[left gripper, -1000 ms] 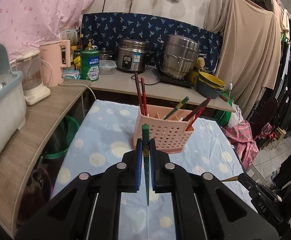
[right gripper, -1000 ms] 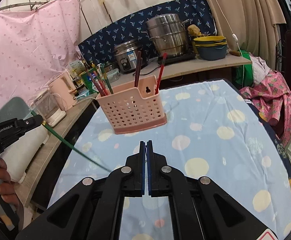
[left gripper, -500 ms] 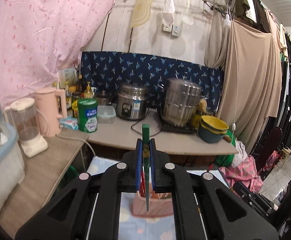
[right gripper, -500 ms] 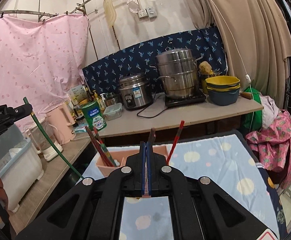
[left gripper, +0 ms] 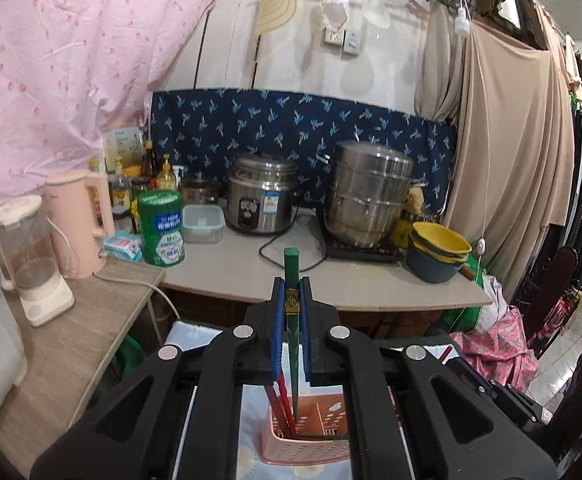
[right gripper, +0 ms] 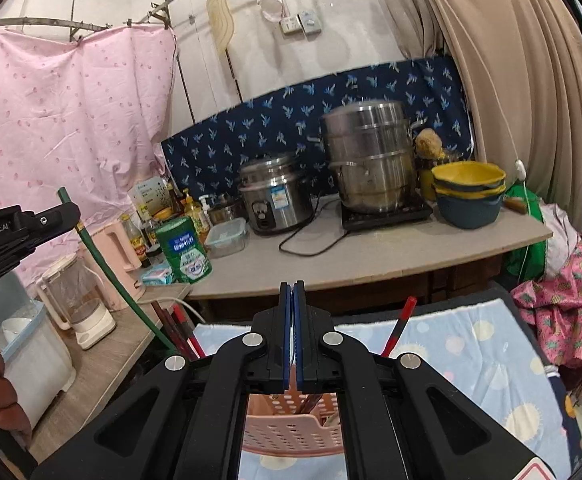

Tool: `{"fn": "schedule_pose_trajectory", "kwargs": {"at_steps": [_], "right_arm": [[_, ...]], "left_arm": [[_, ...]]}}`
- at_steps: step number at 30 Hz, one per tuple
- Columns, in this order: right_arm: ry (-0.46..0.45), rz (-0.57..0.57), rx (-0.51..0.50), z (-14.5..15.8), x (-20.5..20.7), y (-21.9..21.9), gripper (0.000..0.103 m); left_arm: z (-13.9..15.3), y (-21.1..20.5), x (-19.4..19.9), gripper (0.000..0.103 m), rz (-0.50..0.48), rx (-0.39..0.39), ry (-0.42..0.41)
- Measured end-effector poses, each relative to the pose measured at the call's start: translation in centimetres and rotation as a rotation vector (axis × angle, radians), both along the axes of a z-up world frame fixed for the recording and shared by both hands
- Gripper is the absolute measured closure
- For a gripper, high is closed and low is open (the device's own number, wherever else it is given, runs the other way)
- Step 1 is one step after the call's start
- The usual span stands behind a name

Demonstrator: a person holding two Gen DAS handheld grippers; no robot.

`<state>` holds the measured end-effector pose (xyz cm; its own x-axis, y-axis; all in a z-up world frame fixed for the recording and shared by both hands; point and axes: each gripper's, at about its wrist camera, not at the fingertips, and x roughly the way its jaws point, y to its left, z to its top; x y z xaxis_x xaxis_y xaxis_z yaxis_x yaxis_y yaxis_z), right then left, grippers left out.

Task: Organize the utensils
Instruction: 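Lift the green chopstick and gold spoon and carry them above the pink basket, then open both tools to drop the green chopstick and gold spoon into the basket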

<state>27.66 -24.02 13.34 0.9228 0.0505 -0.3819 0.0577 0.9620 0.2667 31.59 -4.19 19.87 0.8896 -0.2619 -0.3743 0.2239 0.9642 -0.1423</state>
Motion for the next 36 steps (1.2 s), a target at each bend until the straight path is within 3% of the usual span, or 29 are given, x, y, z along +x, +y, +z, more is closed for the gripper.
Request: {"fn": "schedule_pose_trajectory", "kwargs": {"at_steps": [5,13,15,19,23,29,33,36], "right_arm": [[0.047,0.016,-0.008,-2.1,0.6,1.0,0.101],[0.084,0.032,0.003,-3.7,1.0,1.4,0.1],[0.081,0.021,-0.002,-3.7,0.7,1.4,0.092],[0.072,0.012,0.01,-3.5,-0.2,1.2,0.082],[0.063,0.007,0.015,-3.1,-1.1,1.0,0.079],[0.053,-0.003,0.019,-2.8,-3.1,1.1,0.062],[0.07,0.003,-0.009,-2.9,-4.7,1.8,0.061],[0.079,0.0,-0.026,-3.0,-6.2,2.0,0.055]], "left_arm": [[-2.5,-0.2,1.1,0.096,-0.001,0.003,0.063],[-3.7,-0.6,1.0,0.095,-0.012,-0.001,0.099],[-3.9,-0.7,0.8,0.094,-0.01,0.01,0.103],[-4.2,-0.8,0.5,0.081,-0.003,0.015,0.115],[-4.3,-0.8,-0.4,0.075,0.0,0.022,0.115],[-4.3,-0.9,-2.2,0.068,0.001,0.037,0.112],[-4.5,-0.9,-4.0,0.05,0.013,0.052,0.104],[-5.0,-1.0,-5.5,0.049,0.012,0.074,0.101]]}}
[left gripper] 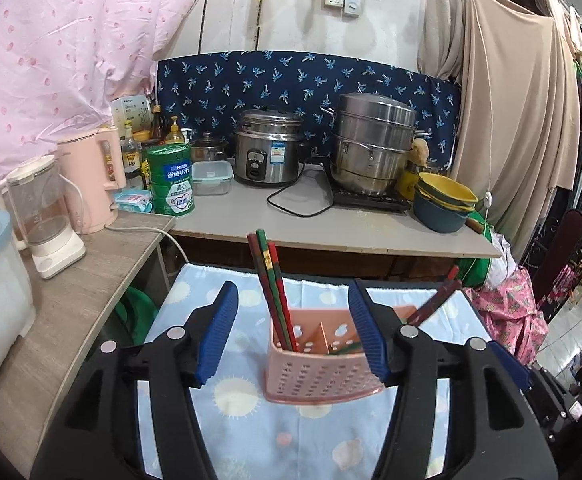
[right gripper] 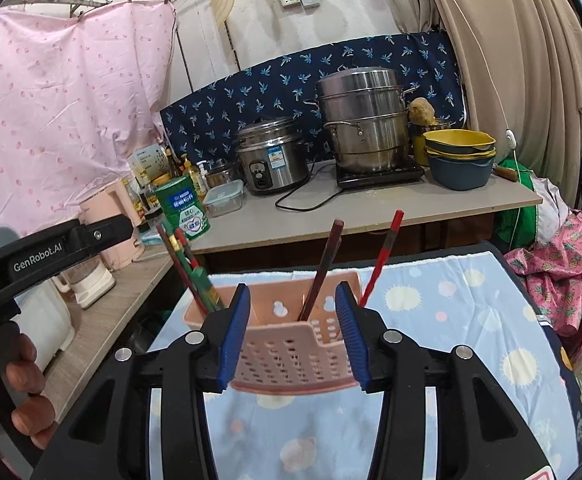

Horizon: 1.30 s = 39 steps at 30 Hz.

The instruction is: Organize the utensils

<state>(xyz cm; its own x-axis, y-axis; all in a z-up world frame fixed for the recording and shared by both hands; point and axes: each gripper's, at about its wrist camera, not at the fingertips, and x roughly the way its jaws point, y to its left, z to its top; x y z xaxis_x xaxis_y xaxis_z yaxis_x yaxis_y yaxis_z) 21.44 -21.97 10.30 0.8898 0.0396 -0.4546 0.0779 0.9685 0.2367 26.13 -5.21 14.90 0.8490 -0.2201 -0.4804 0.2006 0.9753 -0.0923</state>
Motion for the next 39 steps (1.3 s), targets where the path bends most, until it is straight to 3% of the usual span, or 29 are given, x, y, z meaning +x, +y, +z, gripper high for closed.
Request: {"fn": "schedule_pose_trajectory", "kwargs": {"at_steps": [12,23,25,39], "right_arm": [[0.091,-0.024,-0.018,-2.2,-6.2,0.6,0.049],[0.158,-0.044,-0.005,-4.2,-9.0,0.7,0.048],[0.164,-0.047,-0.009,-4.5,-9.4,0.8,0.047],[0.148,-0.069,-0.089,-4.9,-11.6,1.2,0.021]], "left_arm": [[-3.6,0.4,-5.2,0.042,-0.016,0.039,0.083],[-6.3,1.5,-7.8,0.042,0.003,0.036,0.148],[-6.6,1.6,-8.1,0.035,0.009,0.037,0.151],[-7.7,2.0,-9.7,0.017,0.038,0.051,0.167]]}}
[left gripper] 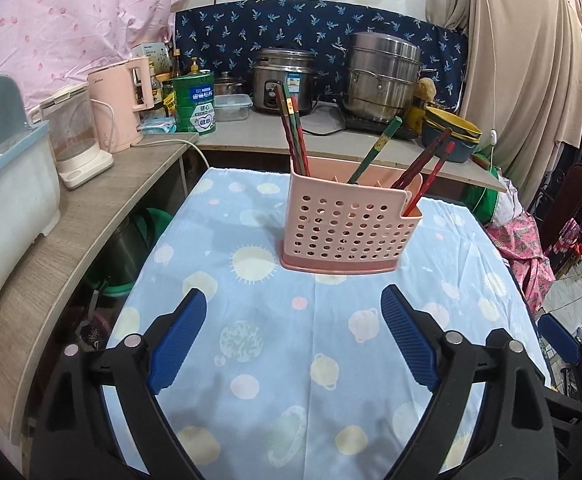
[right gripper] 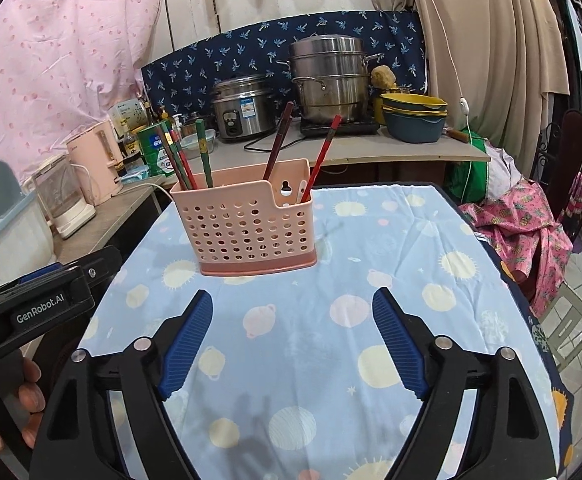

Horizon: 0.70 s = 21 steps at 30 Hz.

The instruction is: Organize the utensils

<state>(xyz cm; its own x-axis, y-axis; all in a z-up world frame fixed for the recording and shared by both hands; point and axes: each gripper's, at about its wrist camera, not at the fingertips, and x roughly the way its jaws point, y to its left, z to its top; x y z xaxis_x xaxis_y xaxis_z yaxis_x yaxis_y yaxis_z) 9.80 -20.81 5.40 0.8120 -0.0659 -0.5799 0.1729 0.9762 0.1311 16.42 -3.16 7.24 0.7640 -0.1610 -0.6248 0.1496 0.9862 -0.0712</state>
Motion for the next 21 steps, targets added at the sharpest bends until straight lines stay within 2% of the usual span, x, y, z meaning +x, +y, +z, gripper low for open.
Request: {"fn": "schedule_pose_trajectory", "kwargs": {"at_steps": [7,20,21], "right_arm": [[0.027,0.009,-0.007,-0.59,-0.22,0.0,0.019],[0.034,-0.002,0.011,-0.84,-0.38,-0.4,0.015],[0.042,-0.004,0.012,-0.88,-0.27,-0.36,0.006]], "left_arm": [[-0.44,0.21,-0.32,0.009,0.022,0.031,-0.003],[-0.67,0.61,-0.27,0.007,0.034,0.055,0.0],[-0.67,0.61,-0.25,0.007,0.034,0.056,0.0]]}}
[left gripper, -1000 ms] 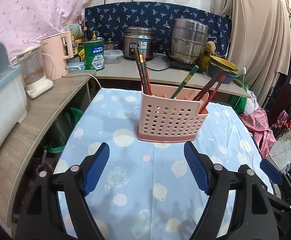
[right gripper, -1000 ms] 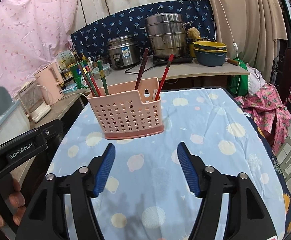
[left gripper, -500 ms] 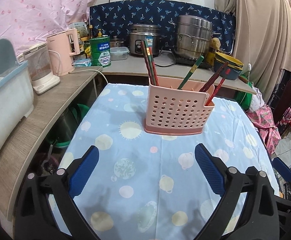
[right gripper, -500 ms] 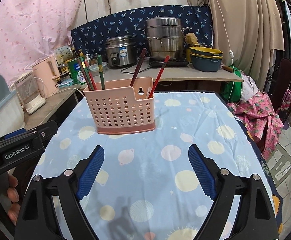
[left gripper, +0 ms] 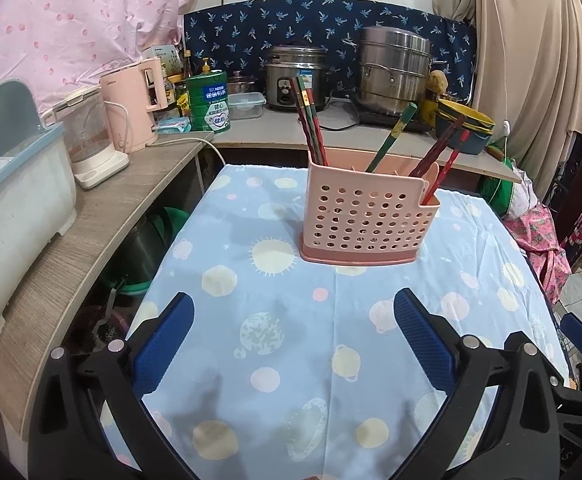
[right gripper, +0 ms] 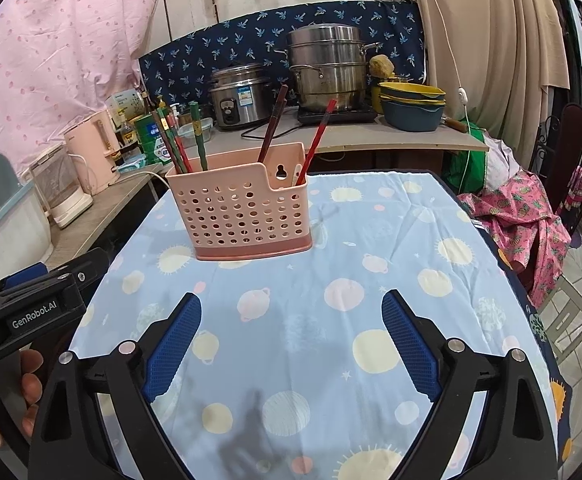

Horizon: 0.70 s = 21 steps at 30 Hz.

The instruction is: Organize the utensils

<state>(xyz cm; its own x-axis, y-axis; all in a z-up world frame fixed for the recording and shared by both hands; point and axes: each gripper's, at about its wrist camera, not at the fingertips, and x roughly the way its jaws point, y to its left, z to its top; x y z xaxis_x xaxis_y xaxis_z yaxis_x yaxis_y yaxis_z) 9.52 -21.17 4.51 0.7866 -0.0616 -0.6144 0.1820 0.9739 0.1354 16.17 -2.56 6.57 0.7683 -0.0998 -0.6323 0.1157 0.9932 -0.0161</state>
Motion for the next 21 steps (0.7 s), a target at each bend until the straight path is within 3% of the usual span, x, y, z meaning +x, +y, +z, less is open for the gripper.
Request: {"fn": "schedule_pose_trajectory", "kwargs": {"at_steps": [21], "right_arm": [[0.008,-0.009,-0.015,-0.26,0.62,0.04,0.006]], "left_arm": [[-0.59,-0.11,0.63,0.007,0.029,0.032,0.018]]}}
